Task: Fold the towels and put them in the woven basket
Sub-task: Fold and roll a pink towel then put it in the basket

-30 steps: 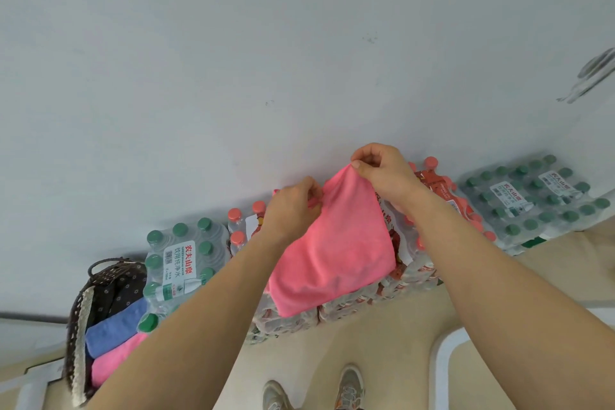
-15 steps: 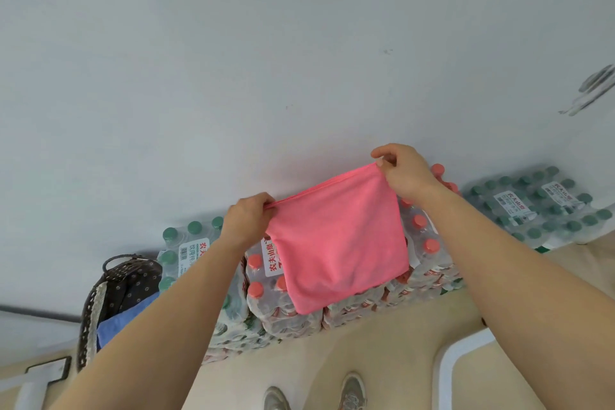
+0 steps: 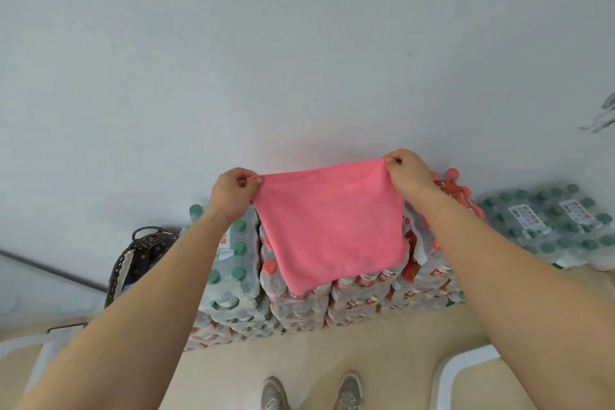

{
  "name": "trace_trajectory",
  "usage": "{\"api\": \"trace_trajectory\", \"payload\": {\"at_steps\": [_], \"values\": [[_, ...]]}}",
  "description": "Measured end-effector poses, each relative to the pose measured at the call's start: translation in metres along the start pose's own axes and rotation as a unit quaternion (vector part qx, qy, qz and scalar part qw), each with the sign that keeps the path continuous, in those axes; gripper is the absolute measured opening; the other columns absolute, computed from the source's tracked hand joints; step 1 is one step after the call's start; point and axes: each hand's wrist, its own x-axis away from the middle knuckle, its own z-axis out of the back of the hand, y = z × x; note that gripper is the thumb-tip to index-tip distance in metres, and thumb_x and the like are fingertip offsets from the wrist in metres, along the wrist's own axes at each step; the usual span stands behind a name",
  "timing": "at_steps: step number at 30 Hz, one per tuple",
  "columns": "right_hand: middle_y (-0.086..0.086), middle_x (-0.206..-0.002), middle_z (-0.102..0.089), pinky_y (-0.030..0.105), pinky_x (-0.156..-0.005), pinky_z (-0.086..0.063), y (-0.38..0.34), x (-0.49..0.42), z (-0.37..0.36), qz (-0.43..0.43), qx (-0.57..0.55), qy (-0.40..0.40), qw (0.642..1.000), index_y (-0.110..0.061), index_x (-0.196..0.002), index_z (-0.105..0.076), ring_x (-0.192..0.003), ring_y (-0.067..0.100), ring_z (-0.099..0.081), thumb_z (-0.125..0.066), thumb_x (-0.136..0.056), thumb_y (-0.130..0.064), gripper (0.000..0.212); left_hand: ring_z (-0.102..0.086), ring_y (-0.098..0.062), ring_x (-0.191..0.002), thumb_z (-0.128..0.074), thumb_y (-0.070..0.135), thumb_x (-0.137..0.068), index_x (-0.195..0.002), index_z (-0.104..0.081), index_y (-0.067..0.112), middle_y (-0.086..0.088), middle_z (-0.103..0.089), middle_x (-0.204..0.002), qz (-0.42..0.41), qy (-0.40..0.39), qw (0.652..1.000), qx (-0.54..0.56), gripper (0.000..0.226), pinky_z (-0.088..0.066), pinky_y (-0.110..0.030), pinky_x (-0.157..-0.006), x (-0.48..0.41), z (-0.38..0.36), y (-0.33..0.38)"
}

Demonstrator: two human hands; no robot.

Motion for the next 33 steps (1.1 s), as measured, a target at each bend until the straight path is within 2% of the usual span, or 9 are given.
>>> {"api": "trace_trajectory", "payload": {"at_steps": [2, 4, 6, 9, 14, 19, 23, 29, 33], "values": [[0.000, -0.110, -0.062, 0.031, -0.089, -0.041, -0.004, 0.010, -0.001, 0.012, -0.007, -0.007, 1.000, -0.012, -0.109, -0.065, -0.105, 0.019, -0.056, -0.040, -0.102, -0.017, 0.026, -0.064, -0.027, -0.084, -0.063, 0.028, -0.093, -0.099, -0.065, 0.013, -0.009, -0.067, -0.095, 0.015, 0.008, 1.000, 0.001, 0.016, -0.057, -0.049, -0.083, 0.011, 0.007, -0.003], [0.000, -0.111, -0.062, 0.031, -0.092, -0.042, -0.007, 0.024, -0.003, 0.017, -0.025, -0.001, 1.000, -0.013, -0.108, -0.065, -0.105, 0.017, -0.055, -0.041, -0.102, -0.016, 0.025, -0.060, -0.025, -0.084, -0.059, 0.031, -0.093, -0.097, -0.062, 0.014, -0.005, -0.064, -0.093, 0.016, 0.007, 1.000, 0.007, 0.017, -0.055, -0.053, -0.086, 0.024, 0.012, -0.005], [0.001, -0.115, -0.063, 0.031, -0.095, -0.041, -0.010, 0.041, -0.006, 0.017, -0.035, 0.010, 0.999, -0.013, -0.108, -0.065, -0.108, 0.017, -0.055, -0.041, -0.102, -0.015, 0.024, -0.057, -0.022, -0.084, -0.056, 0.030, -0.095, -0.098, -0.060, 0.014, -0.001, -0.062, -0.092, 0.004, 0.008, 1.000, -0.011, 0.017, -0.055, -0.046, -0.082, 0.041, 0.017, -0.005], [0.002, -0.118, -0.064, 0.034, -0.099, -0.042, -0.010, 0.065, -0.009, 0.019, -0.033, 0.019, 0.999, -0.012, -0.109, -0.065, -0.112, 0.019, -0.056, -0.041, -0.102, -0.016, 0.025, -0.055, -0.019, -0.087, -0.056, 0.028, -0.097, -0.103, -0.060, 0.012, 0.002, -0.061, -0.093, -0.018, 0.023, 0.999, -0.045, 0.018, -0.044, -0.032, -0.075, 0.063, 0.028, -0.008], [0.003, -0.117, -0.064, 0.028, -0.092, -0.040, -0.014, 0.099, -0.014, 0.026, -0.035, 0.058, 0.997, -0.011, -0.112, -0.065, -0.109, 0.019, -0.056, -0.042, -0.102, -0.016, 0.026, -0.058, -0.014, -0.081, -0.062, 0.035, -0.092, -0.102, -0.060, 0.017, 0.002, -0.063, -0.096, -0.033, 0.030, 0.998, -0.051, 0.021, -0.045, -0.028, -0.065, 0.090, 0.048, -0.018], [-0.002, -0.110, -0.059, 0.024, -0.087, -0.036, -0.011, 0.117, -0.016, 0.036, -0.038, 0.073, 0.996, -0.009, -0.115, -0.063, -0.102, 0.013, -0.052, -0.042, -0.104, -0.016, 0.025, -0.062, -0.019, -0.089, -0.066, 0.036, -0.089, -0.096, -0.062, 0.020, 0.000, -0.066, -0.096, -0.048, 0.033, 0.997, -0.051, 0.017, -0.051, -0.035, -0.081, 0.096, 0.056, -0.023], [-0.002, -0.108, -0.060, 0.026, -0.085, -0.038, -0.002, 0.107, -0.012, 0.034, -0.028, 0.073, 0.996, -0.011, -0.111, -0.064, -0.099, 0.014, -0.053, -0.043, -0.103, -0.016, 0.023, -0.061, -0.017, -0.087, -0.065, 0.027, -0.092, -0.099, -0.064, 0.015, -0.001, -0.066, -0.096, -0.048, 0.040, 0.996, -0.059, 0.014, -0.048, -0.027, -0.074, 0.085, 0.044, -0.017], [0.003, -0.102, -0.070, 0.034, -0.088, -0.050, 0.010, 0.045, -0.011, 0.050, -0.017, 0.065, 0.996, -0.012, -0.101, -0.072, -0.094, 0.019, -0.062, -0.052, -0.099, -0.013, 0.020, -0.058, -0.015, -0.090, -0.059, 0.019, -0.095, -0.103, -0.067, 0.015, 0.002, -0.065, -0.097, -0.025, 0.064, 0.993, -0.096, 0.012, -0.042, -0.028, -0.077, 0.040, 0.014, -0.004], [0.001, -0.106, -0.071, 0.035, -0.091, -0.050, 0.017, -0.011, -0.014, 0.028, 0.004, 0.041, 0.999, -0.016, -0.101, -0.074, -0.098, 0.020, -0.063, -0.054, -0.098, -0.018, 0.021, -0.055, -0.016, -0.068, -0.066, 0.025, -0.089, -0.093, -0.070, 0.025, 0.005, -0.059, -0.077, 0.005, 0.090, 0.991, -0.095, 0.006, -0.041, -0.026, -0.060, 0.001, 0.000, 0.006]]}}
